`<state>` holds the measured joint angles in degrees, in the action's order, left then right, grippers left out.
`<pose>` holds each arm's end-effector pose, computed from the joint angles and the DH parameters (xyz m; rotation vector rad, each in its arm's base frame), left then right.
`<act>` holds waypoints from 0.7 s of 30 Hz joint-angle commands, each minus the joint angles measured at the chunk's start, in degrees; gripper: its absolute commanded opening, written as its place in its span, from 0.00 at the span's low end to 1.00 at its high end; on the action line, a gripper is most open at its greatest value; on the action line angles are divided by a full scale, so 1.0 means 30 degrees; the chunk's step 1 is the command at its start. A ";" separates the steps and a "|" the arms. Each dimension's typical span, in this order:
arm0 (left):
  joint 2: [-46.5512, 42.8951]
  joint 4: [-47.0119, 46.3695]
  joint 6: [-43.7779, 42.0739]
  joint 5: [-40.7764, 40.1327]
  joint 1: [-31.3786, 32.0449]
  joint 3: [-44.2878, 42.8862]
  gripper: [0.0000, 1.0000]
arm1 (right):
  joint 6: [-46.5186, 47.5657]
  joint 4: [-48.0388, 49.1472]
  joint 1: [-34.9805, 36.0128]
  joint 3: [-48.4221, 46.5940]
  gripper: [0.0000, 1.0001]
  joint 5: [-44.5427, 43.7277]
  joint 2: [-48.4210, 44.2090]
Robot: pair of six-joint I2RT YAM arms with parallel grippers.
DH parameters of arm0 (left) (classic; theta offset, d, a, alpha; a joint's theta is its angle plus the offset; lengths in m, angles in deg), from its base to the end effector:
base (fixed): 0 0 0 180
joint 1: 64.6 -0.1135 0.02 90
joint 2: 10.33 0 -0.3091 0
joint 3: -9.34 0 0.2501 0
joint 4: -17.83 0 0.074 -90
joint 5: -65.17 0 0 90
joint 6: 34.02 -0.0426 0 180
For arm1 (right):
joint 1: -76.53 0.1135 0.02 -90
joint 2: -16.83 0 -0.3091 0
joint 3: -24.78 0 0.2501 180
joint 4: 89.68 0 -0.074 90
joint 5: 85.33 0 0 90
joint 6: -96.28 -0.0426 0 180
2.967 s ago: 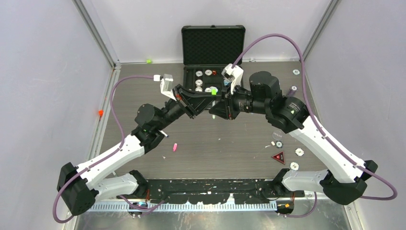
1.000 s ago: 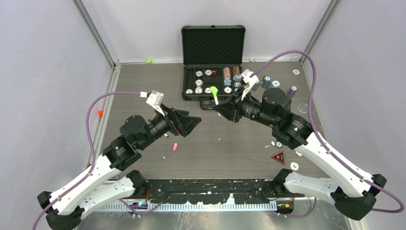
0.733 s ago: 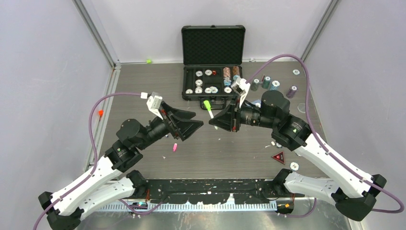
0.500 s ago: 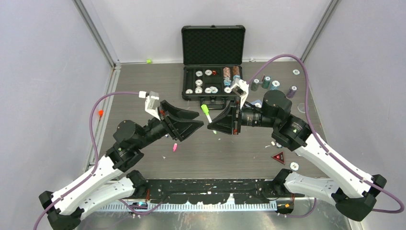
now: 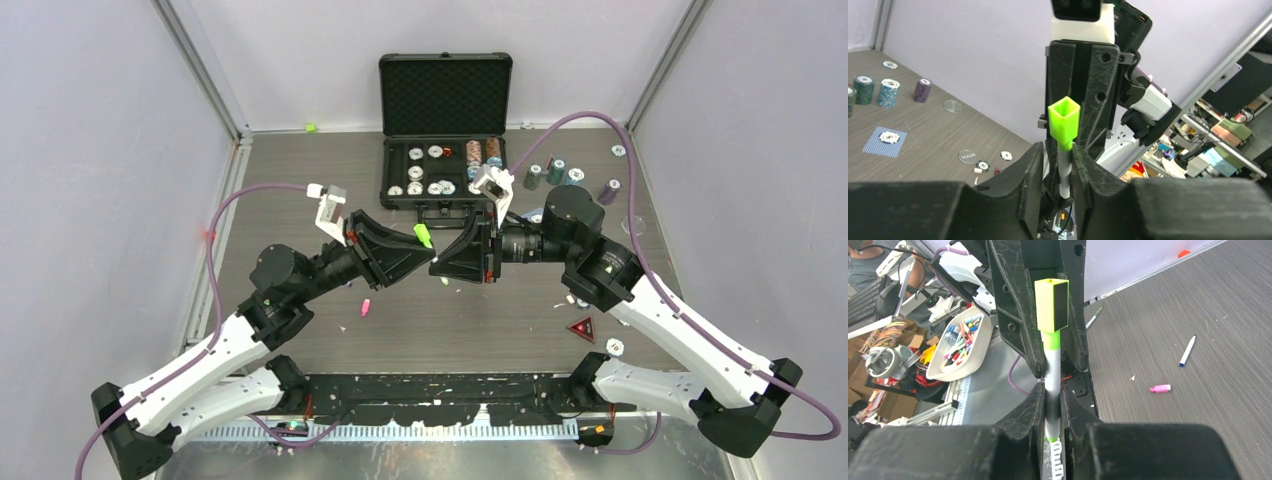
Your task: Insert the pens into the pen caps
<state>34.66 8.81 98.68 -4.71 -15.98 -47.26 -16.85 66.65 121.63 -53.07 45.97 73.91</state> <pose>0.0902 -0.1245 0.4225 0.4178 1.3384 -1.5720 0.1154 0.1557 0.4563 -0.9345 1.5742 1.4566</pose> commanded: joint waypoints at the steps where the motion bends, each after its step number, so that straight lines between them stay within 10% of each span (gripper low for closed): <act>1: 0.0086 -0.1677 0.0203 0.0670 -0.0035 -0.0086 0.19 | -0.0212 0.0997 0.0008 -0.0233 0.00 0.0775 0.0080; 6: 0.0142 -0.1621 0.0168 0.0675 -0.0035 0.0045 0.00 | -0.0224 0.0808 0.0082 -0.0388 0.04 0.0544 0.0163; 11: -0.0292 0.0244 -0.0351 -0.1035 -0.0028 0.0135 0.00 | 0.0711 -0.1323 0.0083 -0.0746 0.53 -0.1521 -0.0119; 21: 0.0219 0.3261 -0.0657 -0.3157 -0.0035 -0.0908 0.00 | 0.1219 -0.2656 0.0075 -0.0299 0.52 -0.5855 -0.0522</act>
<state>34.62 15.94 97.63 -10.55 -15.98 -47.02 -14.21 57.93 121.72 -53.22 33.69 73.54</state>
